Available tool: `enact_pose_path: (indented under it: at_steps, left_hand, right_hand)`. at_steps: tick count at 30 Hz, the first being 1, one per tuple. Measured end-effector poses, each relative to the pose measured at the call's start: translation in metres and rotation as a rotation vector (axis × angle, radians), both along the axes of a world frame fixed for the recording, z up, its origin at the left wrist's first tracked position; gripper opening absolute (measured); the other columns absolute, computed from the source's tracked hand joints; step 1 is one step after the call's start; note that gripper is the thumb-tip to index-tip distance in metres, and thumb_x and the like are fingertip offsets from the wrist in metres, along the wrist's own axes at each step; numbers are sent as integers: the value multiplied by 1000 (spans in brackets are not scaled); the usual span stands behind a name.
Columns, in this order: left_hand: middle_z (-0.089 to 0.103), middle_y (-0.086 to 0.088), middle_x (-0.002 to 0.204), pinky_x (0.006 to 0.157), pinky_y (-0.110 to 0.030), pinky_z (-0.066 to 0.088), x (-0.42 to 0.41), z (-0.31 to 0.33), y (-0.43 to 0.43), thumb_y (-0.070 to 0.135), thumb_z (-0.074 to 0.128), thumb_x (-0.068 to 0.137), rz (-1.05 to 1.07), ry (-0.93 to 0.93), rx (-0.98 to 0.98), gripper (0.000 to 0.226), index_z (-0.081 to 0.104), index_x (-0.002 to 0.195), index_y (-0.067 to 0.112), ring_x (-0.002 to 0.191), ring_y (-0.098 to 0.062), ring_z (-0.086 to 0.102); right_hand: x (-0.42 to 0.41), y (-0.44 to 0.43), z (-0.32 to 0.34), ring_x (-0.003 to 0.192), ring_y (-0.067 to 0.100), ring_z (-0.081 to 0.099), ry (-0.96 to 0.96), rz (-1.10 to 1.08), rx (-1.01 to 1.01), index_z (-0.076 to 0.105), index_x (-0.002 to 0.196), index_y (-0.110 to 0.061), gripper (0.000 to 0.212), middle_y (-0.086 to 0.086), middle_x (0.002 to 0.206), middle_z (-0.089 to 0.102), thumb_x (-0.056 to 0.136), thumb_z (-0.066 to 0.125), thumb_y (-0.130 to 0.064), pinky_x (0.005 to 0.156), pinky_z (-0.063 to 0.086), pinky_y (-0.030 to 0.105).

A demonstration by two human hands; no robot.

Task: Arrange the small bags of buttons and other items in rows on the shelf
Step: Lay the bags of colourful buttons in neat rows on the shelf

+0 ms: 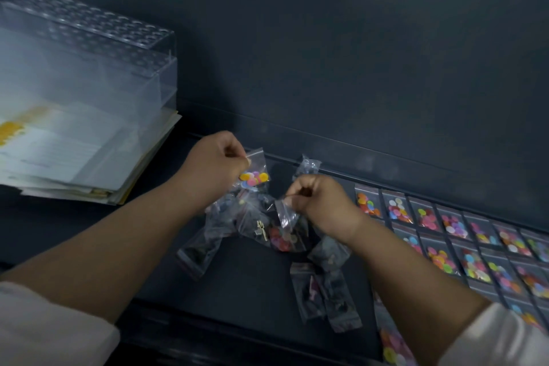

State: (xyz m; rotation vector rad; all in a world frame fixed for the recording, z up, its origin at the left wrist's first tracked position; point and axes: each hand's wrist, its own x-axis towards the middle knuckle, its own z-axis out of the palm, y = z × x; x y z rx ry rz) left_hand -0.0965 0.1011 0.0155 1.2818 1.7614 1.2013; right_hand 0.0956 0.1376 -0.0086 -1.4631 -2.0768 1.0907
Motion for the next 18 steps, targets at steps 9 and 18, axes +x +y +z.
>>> enact_pose_path:
  at_steps: [9, 18]
  left_hand:
    - [60, -4, 66, 68, -34, 48, 2, -3, -5, 2, 63, 81, 36, -144, -29, 22, 54, 66, 15, 64, -17, 55]
    - [61, -15, 82, 65, -32, 53, 9, -4, -8, 4, 60, 87, 1, -235, -90, 17, 55, 73, 11, 72, -23, 59]
  right_hand:
    - [9, 4, -4, 72, 4, 56, 127, -146, 124, 63, 92, -25, 28, -7, 91, 61, 86, 58, 2, 65, 44, 13]
    - [7, -18, -5, 104, 16, 53, -532, 295, 175, 62, 108, -23, 28, 0, 113, 54, 81, 66, -21, 89, 43, 24]
